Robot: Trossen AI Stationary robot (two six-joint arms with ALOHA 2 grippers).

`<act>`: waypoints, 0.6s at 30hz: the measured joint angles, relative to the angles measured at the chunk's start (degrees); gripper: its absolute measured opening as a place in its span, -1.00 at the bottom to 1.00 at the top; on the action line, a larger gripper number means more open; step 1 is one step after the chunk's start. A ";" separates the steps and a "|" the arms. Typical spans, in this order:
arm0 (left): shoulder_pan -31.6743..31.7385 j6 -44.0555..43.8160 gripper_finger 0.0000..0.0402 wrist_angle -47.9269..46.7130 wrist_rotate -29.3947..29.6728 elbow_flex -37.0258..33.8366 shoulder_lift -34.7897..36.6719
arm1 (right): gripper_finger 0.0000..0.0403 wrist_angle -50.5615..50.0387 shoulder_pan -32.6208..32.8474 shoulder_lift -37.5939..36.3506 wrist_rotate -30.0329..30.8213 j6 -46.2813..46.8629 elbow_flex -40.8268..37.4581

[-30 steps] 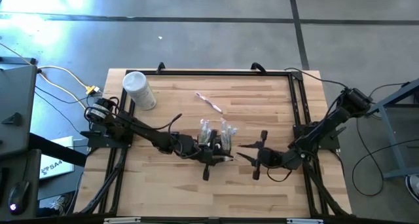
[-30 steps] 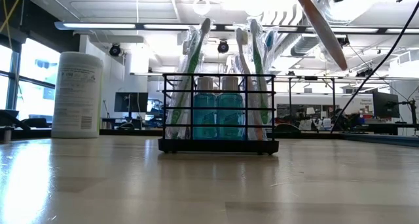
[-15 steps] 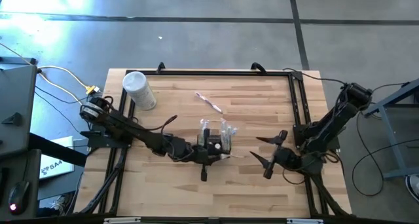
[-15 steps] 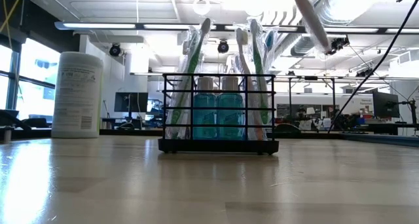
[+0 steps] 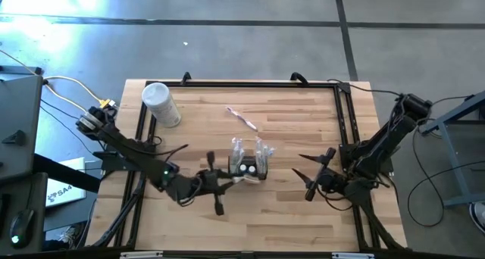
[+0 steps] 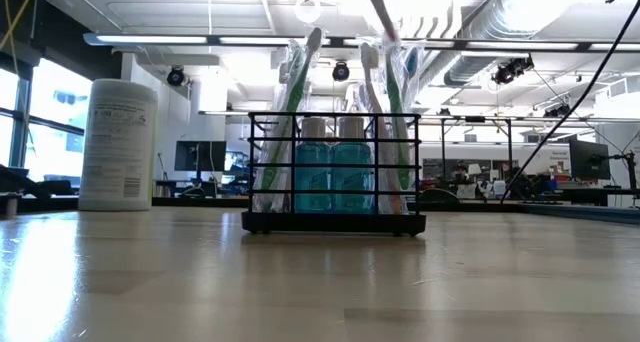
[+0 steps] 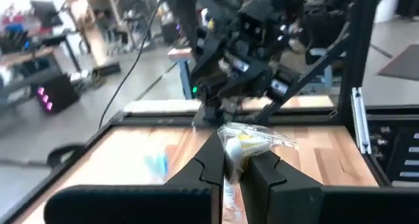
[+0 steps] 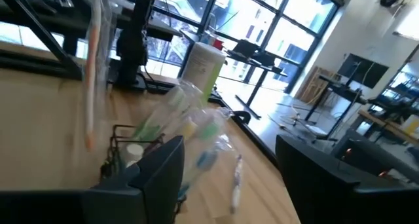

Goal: Pick & Place toothbrushing station
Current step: Put the orange toothbrush into the black wire organizer

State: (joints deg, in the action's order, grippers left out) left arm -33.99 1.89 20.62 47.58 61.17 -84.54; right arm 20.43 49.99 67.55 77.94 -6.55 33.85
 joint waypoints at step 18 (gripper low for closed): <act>-0.72 -17.81 -0.91 -22.32 5.41 6.88 4.44 | 0.15 -5.83 -9.79 -0.28 -8.29 -1.65 0.00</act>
State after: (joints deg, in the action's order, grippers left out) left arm -34.71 -15.92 -1.70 52.99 68.05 -80.10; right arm 14.61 40.20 67.26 69.66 -8.20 33.85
